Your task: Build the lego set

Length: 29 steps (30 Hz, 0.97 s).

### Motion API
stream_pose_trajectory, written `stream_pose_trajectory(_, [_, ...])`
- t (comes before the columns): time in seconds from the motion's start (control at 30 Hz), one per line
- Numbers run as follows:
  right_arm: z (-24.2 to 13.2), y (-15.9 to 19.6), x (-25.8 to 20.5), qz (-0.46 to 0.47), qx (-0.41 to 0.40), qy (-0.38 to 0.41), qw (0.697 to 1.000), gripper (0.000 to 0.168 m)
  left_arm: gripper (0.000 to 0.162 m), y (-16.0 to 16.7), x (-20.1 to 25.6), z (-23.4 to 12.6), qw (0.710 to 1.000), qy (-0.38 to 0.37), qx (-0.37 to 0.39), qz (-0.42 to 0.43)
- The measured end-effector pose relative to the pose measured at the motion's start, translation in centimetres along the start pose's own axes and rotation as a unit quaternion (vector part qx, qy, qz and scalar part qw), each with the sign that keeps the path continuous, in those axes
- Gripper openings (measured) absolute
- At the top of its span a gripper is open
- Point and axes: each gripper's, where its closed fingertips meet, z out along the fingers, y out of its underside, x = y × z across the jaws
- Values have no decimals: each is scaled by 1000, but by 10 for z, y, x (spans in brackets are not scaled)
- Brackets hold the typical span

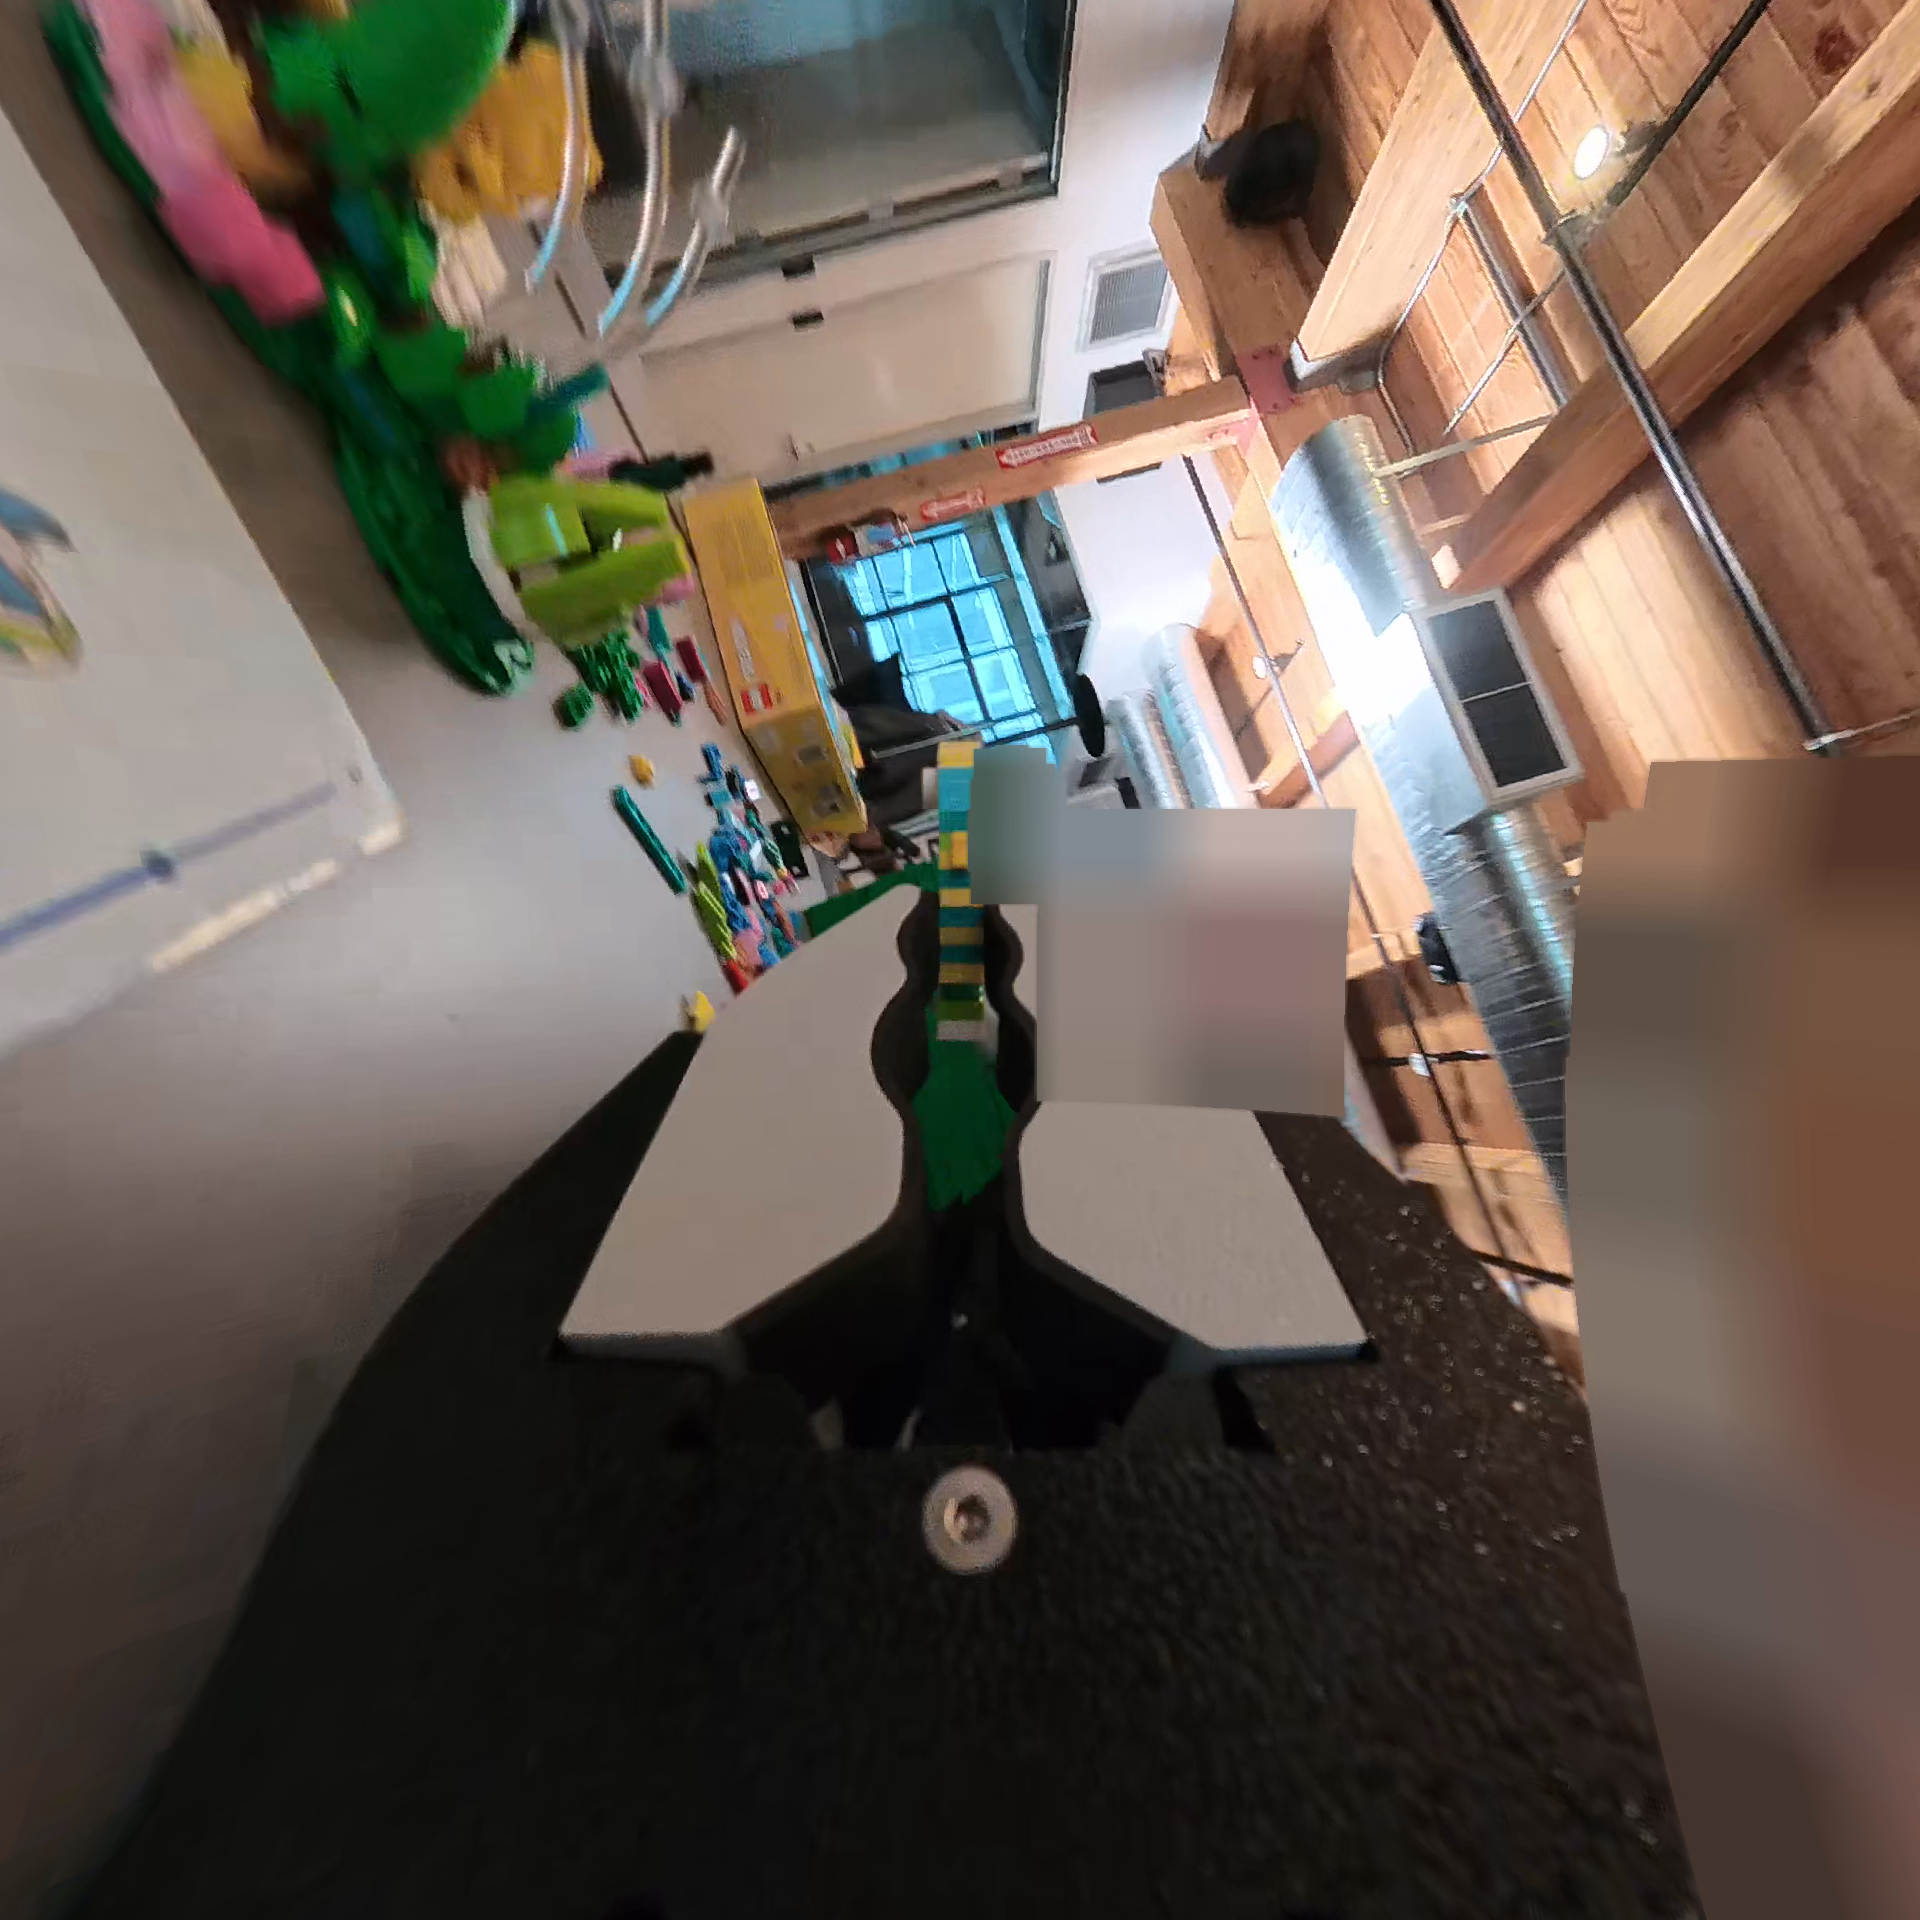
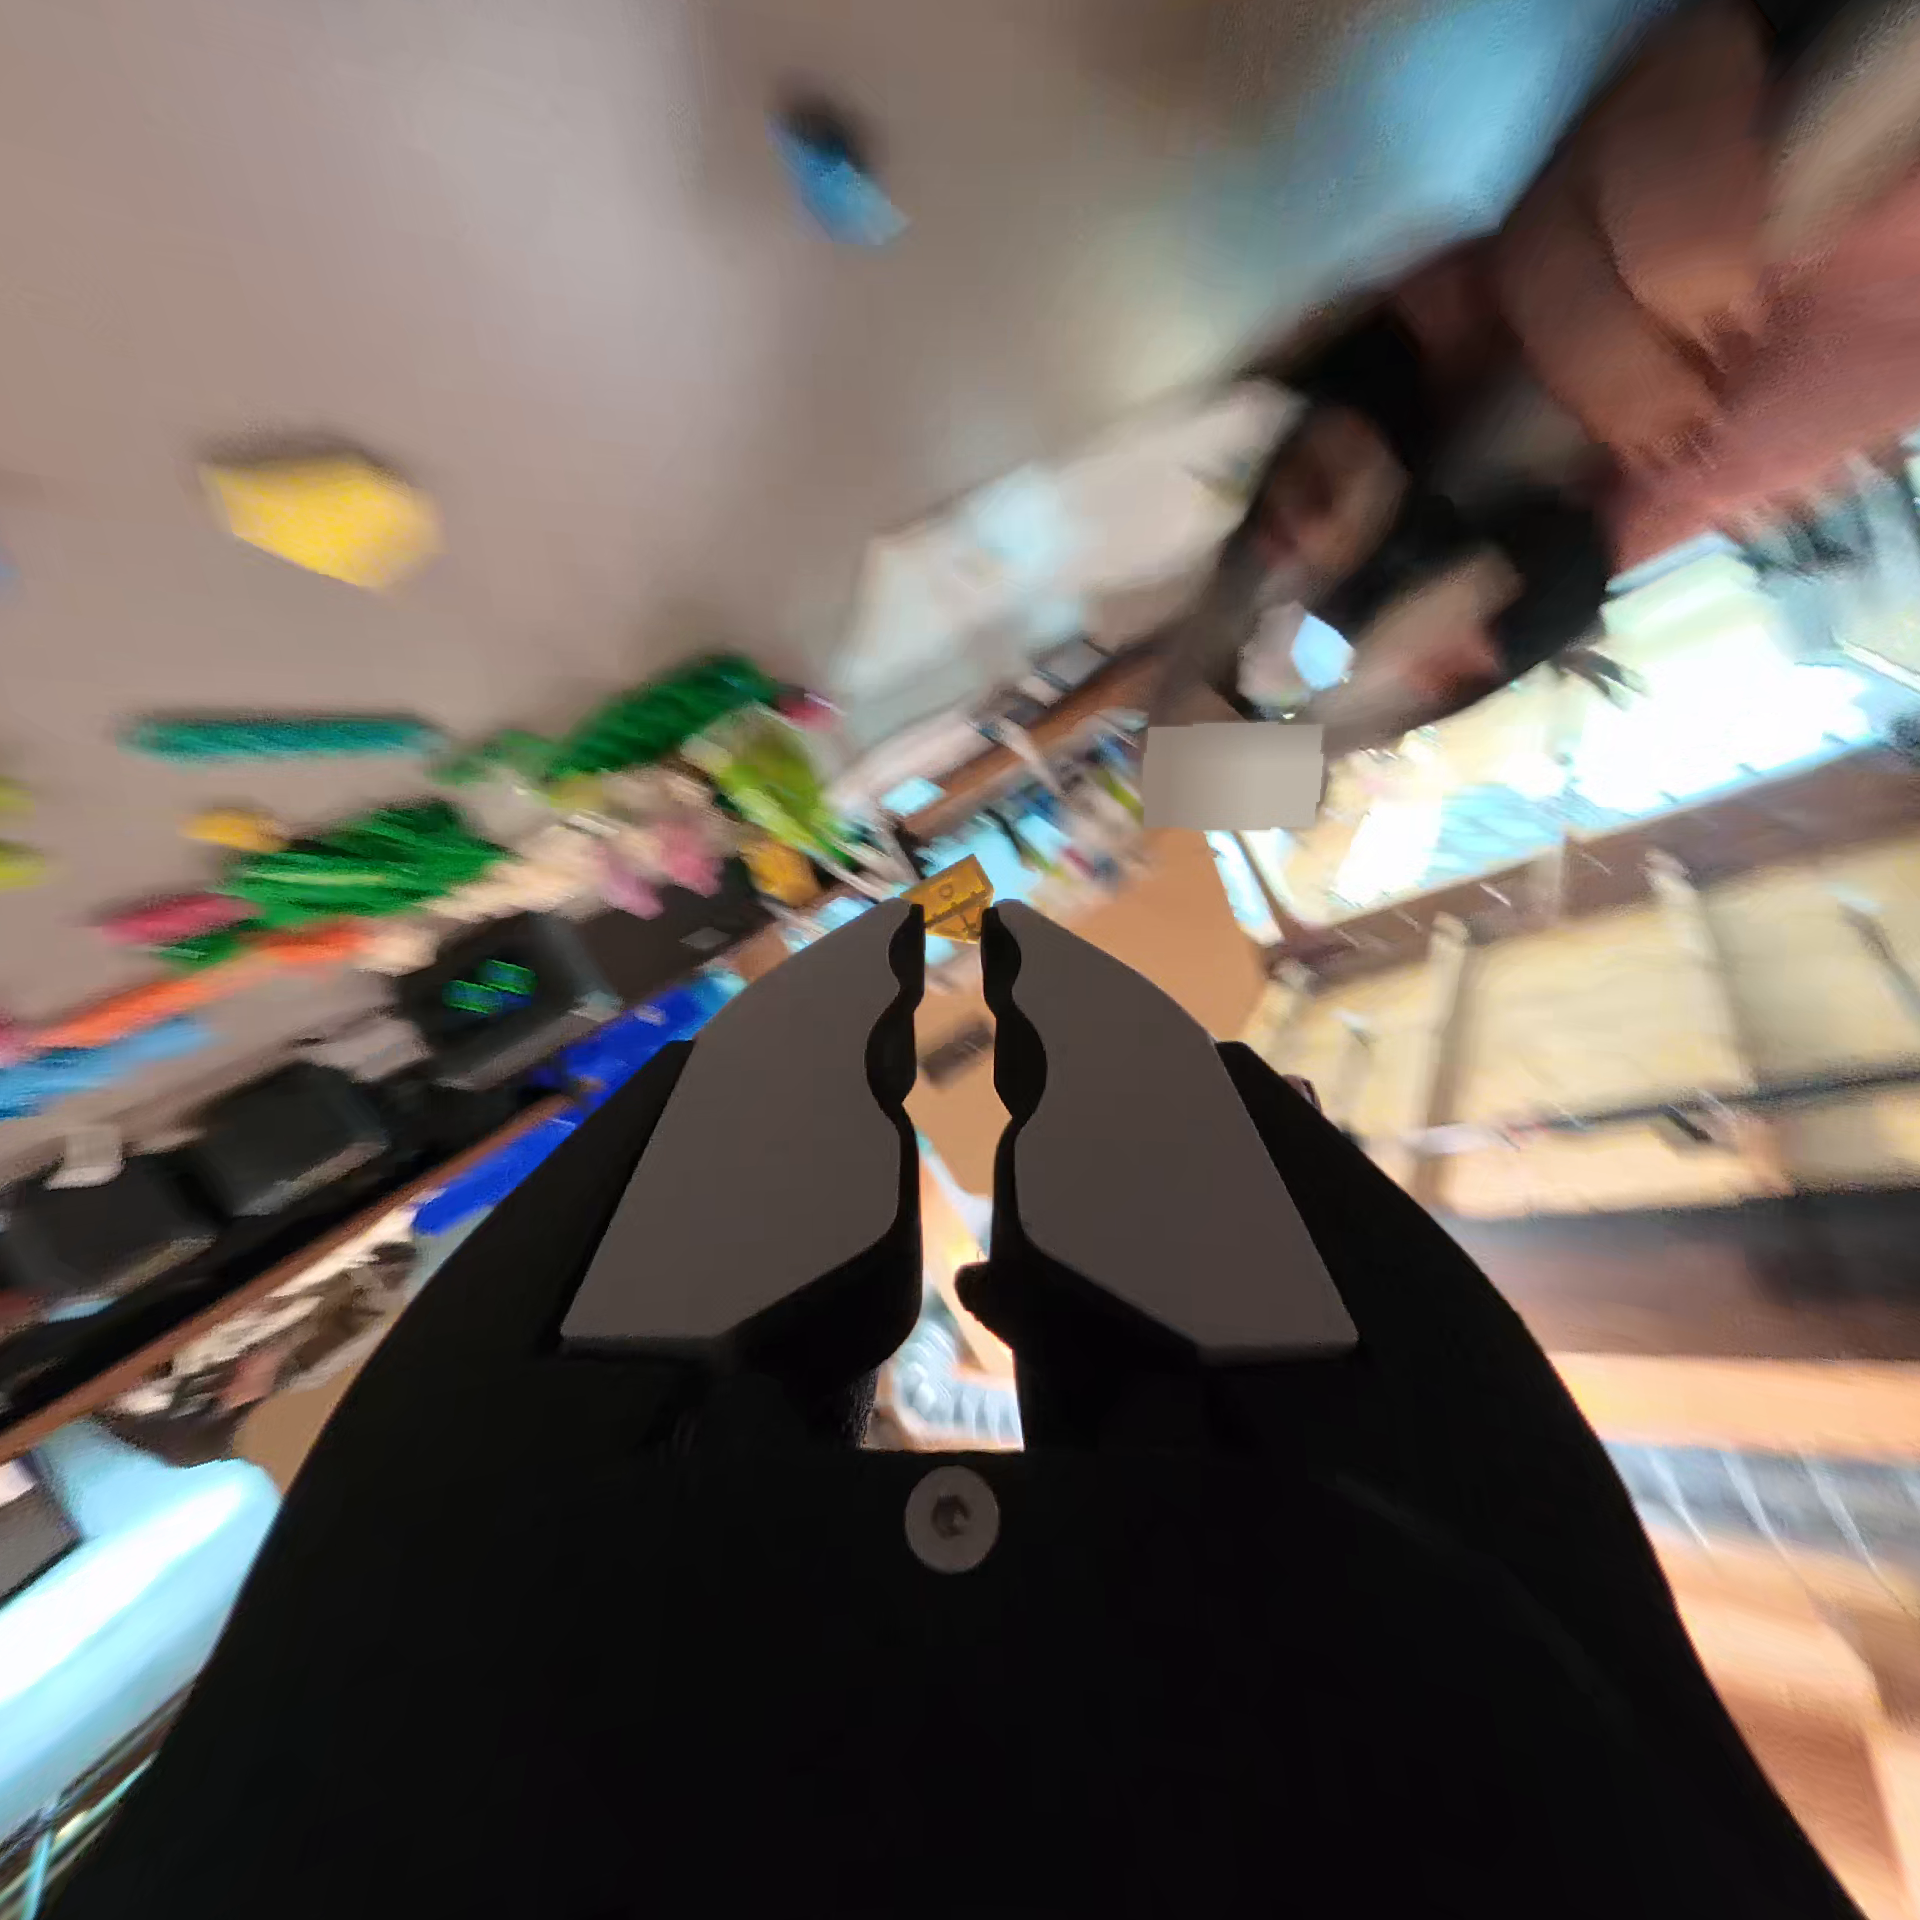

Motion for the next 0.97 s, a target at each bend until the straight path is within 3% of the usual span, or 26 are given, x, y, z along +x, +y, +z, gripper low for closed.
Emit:
stream_pose_trajectory(0.03, [1, -10, -11, -7, 13, -19, 1000, 9, 8, -5, 1, -1, 1000, -3, 6, 15])
stream_pose_trajectory(0.33, [11, -52, -52, -41, 67, -101, 992, 9, 7, -5, 3, -1, 999, -3, 2, 35])
stream_pose_trajectory(0.6, [11, -63, -38, -18, 90, -90, 992, 8, 7, -7, 7, -2, 999, 2, 2, 41])
stream_pose_trajectory(0.83, [-3, -53, -28, 95, 65, -81, 990, 22, 7, -7, 5, -2, 999, 2, 1, 38])
stream_pose_trajectory(0.9, [-6, -41, -24, 171, 29, -73, 982, 21, 7, -8, 5, -2, 999, 3, 1, 36])
stream_pose_trajectory(0.97, [-6, -24, -23, 291, -32, -70, 954, 11, 7, -8, 5, -2, 999, 4, 3, 35])
